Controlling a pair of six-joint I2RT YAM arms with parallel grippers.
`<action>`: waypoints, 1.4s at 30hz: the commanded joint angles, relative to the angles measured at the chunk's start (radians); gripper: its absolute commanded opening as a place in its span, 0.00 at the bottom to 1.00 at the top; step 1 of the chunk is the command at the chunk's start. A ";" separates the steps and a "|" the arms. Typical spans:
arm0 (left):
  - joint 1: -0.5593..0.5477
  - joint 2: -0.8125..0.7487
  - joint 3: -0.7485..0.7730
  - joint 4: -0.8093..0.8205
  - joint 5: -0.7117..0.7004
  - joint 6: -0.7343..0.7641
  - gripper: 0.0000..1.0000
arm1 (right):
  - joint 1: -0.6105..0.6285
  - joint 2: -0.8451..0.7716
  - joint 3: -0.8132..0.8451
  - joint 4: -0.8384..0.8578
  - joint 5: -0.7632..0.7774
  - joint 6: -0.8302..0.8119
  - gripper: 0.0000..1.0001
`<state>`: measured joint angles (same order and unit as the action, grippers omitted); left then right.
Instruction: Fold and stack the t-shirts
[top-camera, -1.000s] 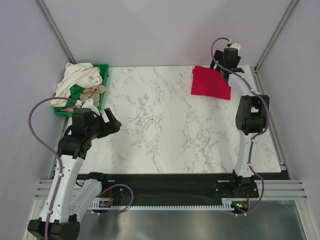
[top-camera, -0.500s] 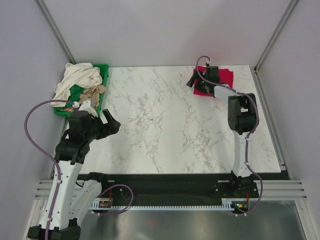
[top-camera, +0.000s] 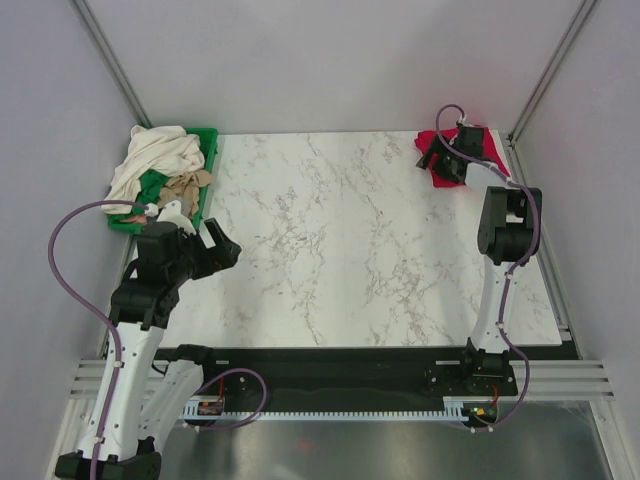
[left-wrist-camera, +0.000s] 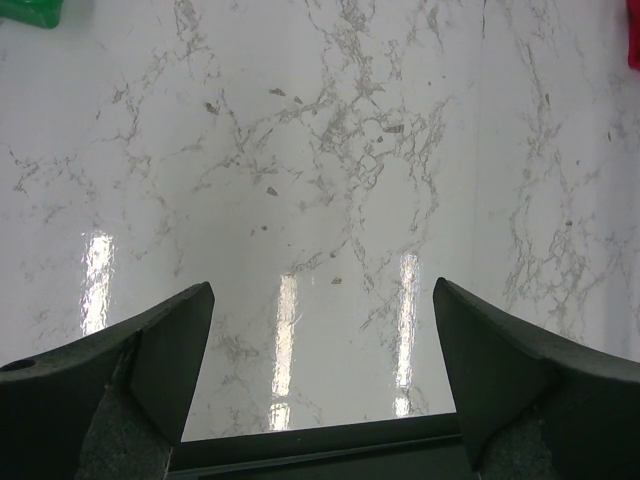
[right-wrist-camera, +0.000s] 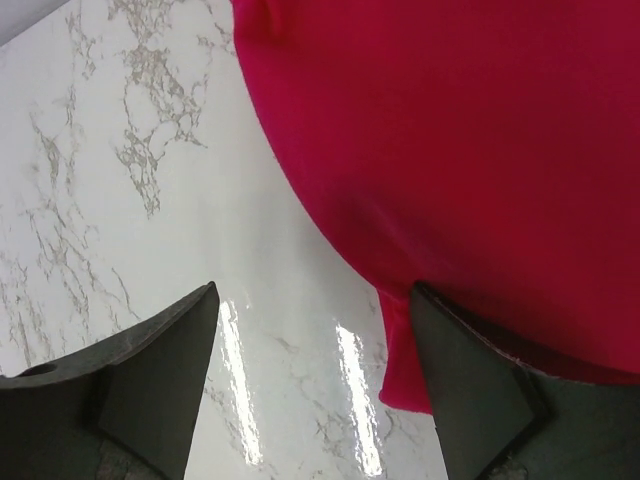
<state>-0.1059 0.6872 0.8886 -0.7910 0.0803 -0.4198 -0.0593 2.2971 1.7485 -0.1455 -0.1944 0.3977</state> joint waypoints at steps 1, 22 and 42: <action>0.006 -0.003 -0.005 0.022 0.001 0.003 0.98 | 0.019 0.042 0.023 -0.032 -0.034 -0.030 0.85; 0.011 -0.029 -0.004 0.022 -0.008 0.001 0.99 | 0.243 -0.464 -0.179 -0.014 -0.027 0.013 0.98; 0.012 -0.063 -0.004 0.026 0.010 0.003 1.00 | 0.562 -0.967 -1.000 0.196 0.033 0.087 0.98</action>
<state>-0.0994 0.6327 0.8883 -0.7910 0.0807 -0.4198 0.4995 1.4014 0.7677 0.0040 -0.1635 0.4931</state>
